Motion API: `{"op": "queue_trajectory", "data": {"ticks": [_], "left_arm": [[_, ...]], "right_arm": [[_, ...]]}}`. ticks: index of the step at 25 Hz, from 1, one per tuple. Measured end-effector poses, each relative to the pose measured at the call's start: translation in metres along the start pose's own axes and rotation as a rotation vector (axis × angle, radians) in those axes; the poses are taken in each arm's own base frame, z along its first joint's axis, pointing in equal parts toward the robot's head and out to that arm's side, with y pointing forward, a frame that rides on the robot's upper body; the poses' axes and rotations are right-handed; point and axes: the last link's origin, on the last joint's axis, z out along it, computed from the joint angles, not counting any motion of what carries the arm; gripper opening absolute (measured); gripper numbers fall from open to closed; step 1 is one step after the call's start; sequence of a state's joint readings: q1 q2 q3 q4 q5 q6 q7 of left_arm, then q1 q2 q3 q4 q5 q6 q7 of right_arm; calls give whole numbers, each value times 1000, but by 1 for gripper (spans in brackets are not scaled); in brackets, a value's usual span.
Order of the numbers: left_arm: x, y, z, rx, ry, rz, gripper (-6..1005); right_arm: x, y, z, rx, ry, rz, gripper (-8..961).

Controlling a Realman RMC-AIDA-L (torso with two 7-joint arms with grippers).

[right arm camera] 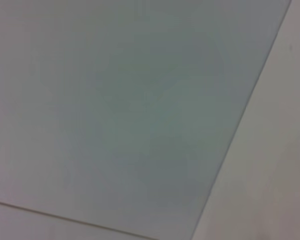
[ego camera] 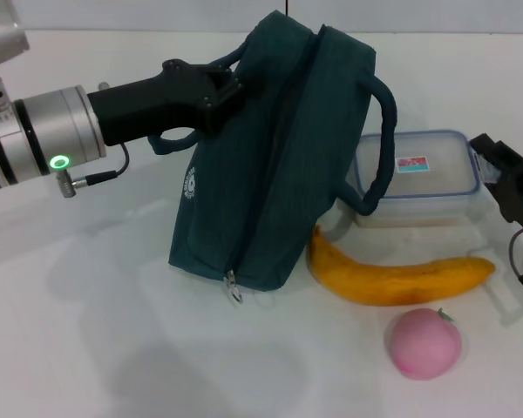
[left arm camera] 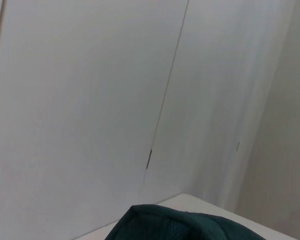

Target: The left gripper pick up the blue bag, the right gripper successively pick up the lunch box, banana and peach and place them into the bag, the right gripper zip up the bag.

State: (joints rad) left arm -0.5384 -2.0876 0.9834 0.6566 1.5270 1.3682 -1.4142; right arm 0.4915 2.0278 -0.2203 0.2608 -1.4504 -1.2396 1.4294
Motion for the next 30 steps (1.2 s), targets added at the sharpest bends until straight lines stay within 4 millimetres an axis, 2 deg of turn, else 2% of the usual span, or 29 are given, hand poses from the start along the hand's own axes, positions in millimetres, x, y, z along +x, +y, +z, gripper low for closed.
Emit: {"op": "queue_trajectory", "data": {"ticks": [10, 30], "left_arm": [[-1, -1, -2, 5, -3, 2, 37], [-1, -1, -3, 4, -2, 6, 37]], "right_arm": [[-2, 6, -4, -47, -21, 10, 291], [9, -2, 1, 22, 30, 93, 263]]}}
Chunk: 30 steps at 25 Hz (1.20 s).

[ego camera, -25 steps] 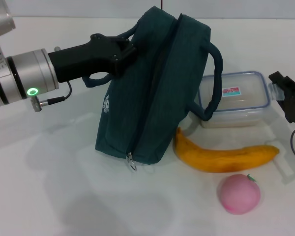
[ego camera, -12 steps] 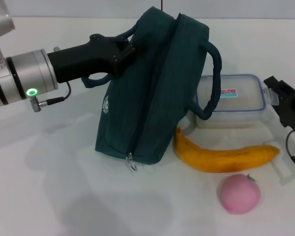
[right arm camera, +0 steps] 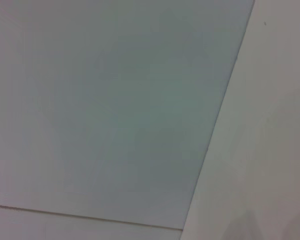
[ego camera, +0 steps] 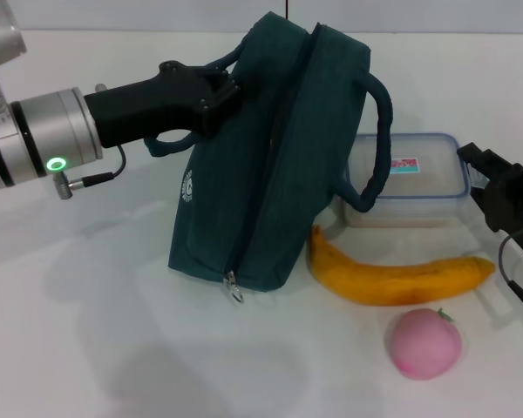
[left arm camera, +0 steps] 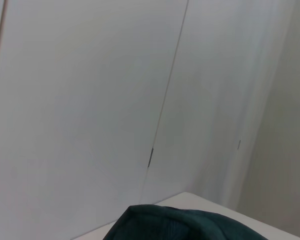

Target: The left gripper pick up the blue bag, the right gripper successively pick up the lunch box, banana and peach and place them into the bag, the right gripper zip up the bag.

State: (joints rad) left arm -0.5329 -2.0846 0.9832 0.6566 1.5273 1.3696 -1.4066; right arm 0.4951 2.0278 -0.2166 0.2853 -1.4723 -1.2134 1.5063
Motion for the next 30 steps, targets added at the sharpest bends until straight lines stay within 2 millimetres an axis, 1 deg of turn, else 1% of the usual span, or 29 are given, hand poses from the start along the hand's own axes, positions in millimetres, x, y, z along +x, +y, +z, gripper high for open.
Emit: {"op": "queue_trajectory", "data": {"ticks": [11, 17, 24, 30], "left_arm": [[-1, 0, 0, 0, -4, 0, 37], [-1, 0, 0, 2, -4, 0, 37], [1, -1, 0, 5, 4, -1, 37], [1, -1, 0, 6, 7, -2, 37]], "right_arm": [[-1, 2, 1, -13, -4, -18, 219], [-2, 9, 1, -56, -17, -75, 195], [-5, 19, 3, -115, -53, -154, 190], [-11, 23, 9, -134, -37, -221, 166]]}}
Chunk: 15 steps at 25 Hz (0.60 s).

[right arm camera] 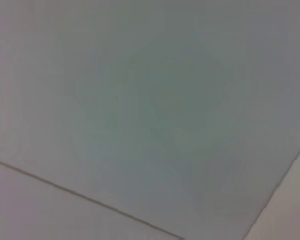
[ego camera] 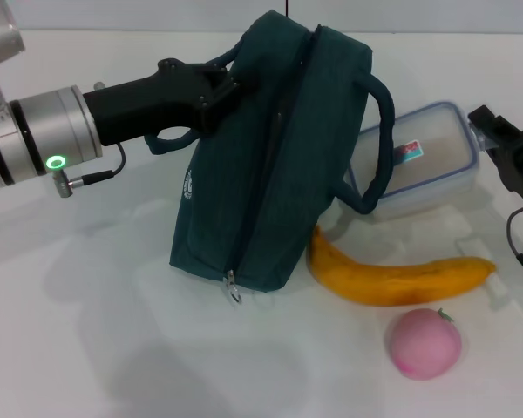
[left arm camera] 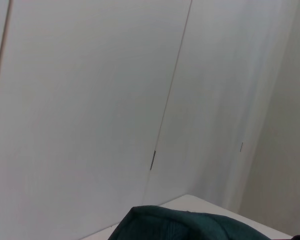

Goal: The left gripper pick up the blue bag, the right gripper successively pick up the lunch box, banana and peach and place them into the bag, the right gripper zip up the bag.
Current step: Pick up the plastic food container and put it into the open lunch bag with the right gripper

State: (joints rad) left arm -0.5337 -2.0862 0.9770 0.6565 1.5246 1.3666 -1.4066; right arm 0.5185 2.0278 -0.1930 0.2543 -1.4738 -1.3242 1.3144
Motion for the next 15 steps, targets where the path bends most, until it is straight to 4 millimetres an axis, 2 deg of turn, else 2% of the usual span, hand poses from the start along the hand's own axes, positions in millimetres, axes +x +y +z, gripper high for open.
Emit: {"op": "queue_trajectory", "data": {"ticks": [6, 15], "left_arm": [[0, 1, -1, 2, 17, -9, 36], [1, 3, -5, -6, 46, -21, 36]], "right_arm": [[-11, 2, 1, -37, 33, -93, 95], [-32, 17, 2, -172, 89, -250, 95]]}}
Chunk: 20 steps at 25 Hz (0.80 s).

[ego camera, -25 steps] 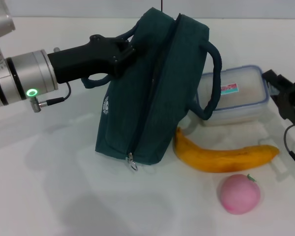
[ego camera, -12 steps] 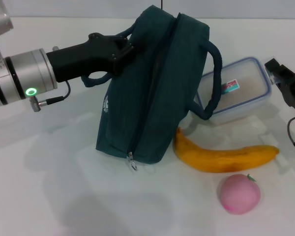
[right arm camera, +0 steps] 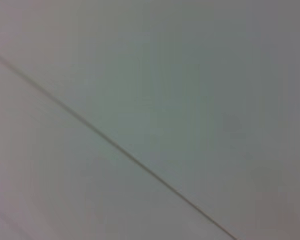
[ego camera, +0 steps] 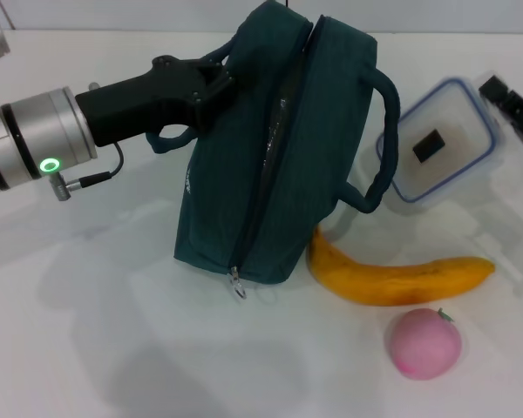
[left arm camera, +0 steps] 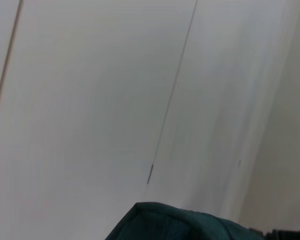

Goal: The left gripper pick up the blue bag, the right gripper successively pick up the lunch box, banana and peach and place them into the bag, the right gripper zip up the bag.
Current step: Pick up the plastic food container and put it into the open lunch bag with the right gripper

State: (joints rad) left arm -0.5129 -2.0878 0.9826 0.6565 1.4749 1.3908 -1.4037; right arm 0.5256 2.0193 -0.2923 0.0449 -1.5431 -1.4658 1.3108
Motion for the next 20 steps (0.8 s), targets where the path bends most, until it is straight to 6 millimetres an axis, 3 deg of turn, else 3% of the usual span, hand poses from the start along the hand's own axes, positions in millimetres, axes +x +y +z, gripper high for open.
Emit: {"op": "queue_trajectory", "data": {"ticks": [11, 20], "left_arm": [[2, 0, 2, -6, 0, 7, 36], [-3, -1, 3, 8, -6, 27, 36]], "right_arm": [[-33, 19, 10, -164, -19, -138, 95], [-66, 64, 63, -411, -111, -199, 95]]}}
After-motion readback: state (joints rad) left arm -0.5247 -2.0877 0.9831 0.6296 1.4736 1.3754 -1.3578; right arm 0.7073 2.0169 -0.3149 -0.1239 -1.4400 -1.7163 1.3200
